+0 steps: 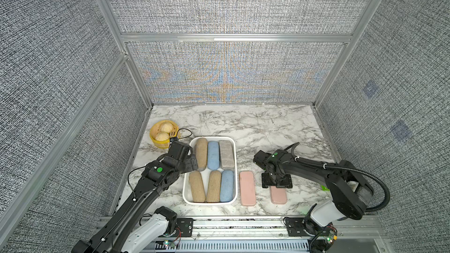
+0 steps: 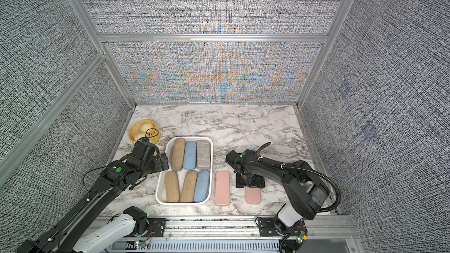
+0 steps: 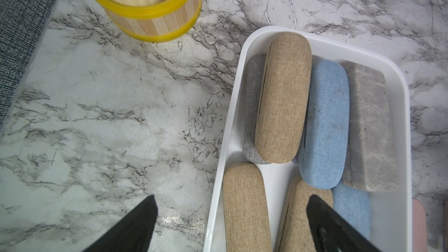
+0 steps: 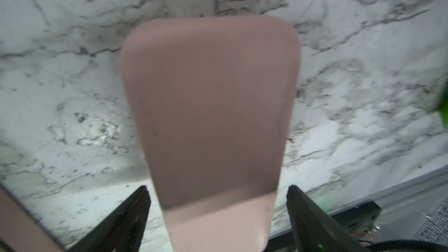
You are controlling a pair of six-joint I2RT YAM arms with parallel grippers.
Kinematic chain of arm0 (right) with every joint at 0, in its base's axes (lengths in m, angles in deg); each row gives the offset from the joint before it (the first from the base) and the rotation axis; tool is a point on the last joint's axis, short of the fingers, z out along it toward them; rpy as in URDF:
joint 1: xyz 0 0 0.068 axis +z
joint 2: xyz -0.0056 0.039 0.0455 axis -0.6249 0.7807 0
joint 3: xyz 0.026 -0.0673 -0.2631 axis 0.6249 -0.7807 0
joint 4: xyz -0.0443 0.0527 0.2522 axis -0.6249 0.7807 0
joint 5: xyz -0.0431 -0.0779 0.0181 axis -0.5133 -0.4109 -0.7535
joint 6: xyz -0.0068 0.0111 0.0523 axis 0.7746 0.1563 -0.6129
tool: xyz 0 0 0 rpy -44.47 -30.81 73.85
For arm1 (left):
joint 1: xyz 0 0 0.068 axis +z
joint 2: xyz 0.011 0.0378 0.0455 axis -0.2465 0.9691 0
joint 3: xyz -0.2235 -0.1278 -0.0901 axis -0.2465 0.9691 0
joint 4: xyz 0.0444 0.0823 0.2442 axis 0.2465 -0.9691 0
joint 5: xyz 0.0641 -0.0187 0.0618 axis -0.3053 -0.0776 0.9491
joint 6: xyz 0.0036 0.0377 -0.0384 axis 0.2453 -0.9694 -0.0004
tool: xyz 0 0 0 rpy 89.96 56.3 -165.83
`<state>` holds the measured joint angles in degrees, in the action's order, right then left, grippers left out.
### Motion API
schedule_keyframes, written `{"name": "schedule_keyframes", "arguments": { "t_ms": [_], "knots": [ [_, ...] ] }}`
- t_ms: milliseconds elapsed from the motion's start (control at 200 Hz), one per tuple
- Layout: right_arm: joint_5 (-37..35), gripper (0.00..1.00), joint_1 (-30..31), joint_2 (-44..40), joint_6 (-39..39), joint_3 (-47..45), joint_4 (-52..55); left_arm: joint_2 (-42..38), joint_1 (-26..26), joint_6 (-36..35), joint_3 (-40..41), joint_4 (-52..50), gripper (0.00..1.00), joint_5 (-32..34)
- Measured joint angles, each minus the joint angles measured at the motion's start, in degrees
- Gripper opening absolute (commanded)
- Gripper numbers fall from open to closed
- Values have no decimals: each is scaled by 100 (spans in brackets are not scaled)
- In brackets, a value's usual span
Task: Put the glasses cases into the storage boxes
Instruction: Pick up the glasses case at the center of the board.
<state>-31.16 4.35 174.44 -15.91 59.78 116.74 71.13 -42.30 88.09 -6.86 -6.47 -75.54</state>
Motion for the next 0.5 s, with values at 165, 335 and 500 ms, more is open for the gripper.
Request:
{"name": "schedule_keyframes", "arguments": {
  "t_ms": [165, 335, 500],
  "knots": [
    [138, 85, -190, -61, 48, -310, -402, 42, 0, 11, 55, 4, 97, 2],
    [289, 77, -267, -214, 68, -511, -686, 240, 7, 109, 144, 70, 96, -2],
    [236, 69, -208, -627, 63, -411, -527, 278, 20, 203, 170, 210, 95, -94]
  ]
}}
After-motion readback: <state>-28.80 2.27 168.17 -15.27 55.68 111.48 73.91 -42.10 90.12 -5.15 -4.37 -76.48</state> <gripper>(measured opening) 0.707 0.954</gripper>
